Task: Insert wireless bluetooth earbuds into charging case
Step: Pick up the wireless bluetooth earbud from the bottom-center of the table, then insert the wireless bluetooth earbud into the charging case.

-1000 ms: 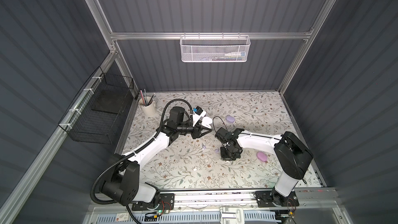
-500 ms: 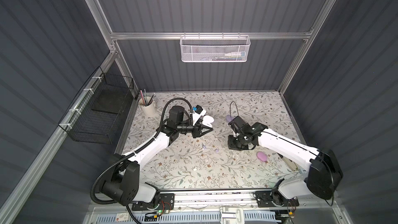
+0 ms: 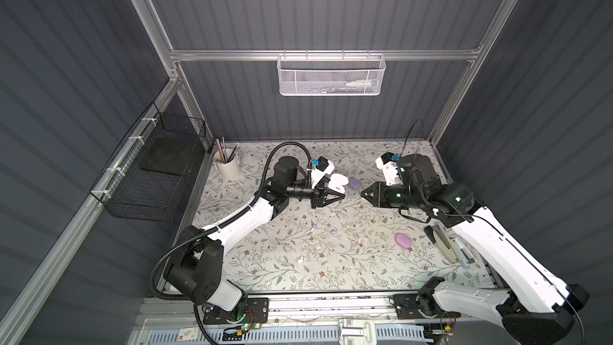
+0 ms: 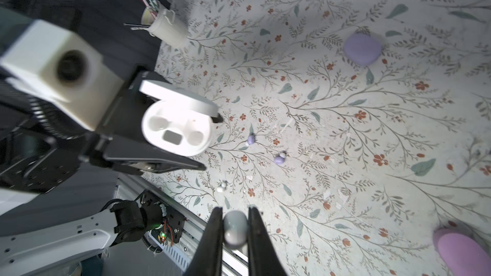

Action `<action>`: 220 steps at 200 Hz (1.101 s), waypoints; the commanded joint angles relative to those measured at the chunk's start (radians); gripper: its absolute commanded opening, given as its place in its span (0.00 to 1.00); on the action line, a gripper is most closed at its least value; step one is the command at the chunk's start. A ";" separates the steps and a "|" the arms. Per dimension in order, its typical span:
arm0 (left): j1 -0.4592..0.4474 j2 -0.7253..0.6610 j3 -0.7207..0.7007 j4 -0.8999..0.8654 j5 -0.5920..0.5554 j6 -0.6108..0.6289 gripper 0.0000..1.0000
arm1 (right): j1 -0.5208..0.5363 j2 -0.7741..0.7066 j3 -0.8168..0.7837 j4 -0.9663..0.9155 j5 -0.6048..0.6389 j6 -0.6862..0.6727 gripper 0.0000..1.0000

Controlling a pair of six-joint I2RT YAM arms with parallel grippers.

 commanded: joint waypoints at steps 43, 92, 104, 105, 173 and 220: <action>-0.054 0.050 0.068 0.167 0.077 -0.124 0.27 | -0.008 0.029 0.079 0.016 -0.183 -0.068 0.12; -0.085 0.038 0.072 0.174 0.089 -0.140 0.27 | -0.047 0.043 0.075 0.061 -0.237 -0.054 0.12; -0.090 0.033 0.065 0.178 0.091 -0.141 0.27 | -0.059 0.040 0.072 0.078 -0.252 -0.046 0.12; -0.090 0.033 0.065 0.178 0.091 -0.140 0.27 | -0.060 0.039 0.072 0.079 -0.254 -0.045 0.12; -0.111 0.025 0.029 0.387 0.108 -0.256 0.28 | -0.100 0.040 0.051 0.111 -0.342 -0.009 0.12; -0.126 0.015 0.035 0.414 0.111 -0.262 0.28 | -0.122 0.038 0.059 0.121 -0.375 0.011 0.11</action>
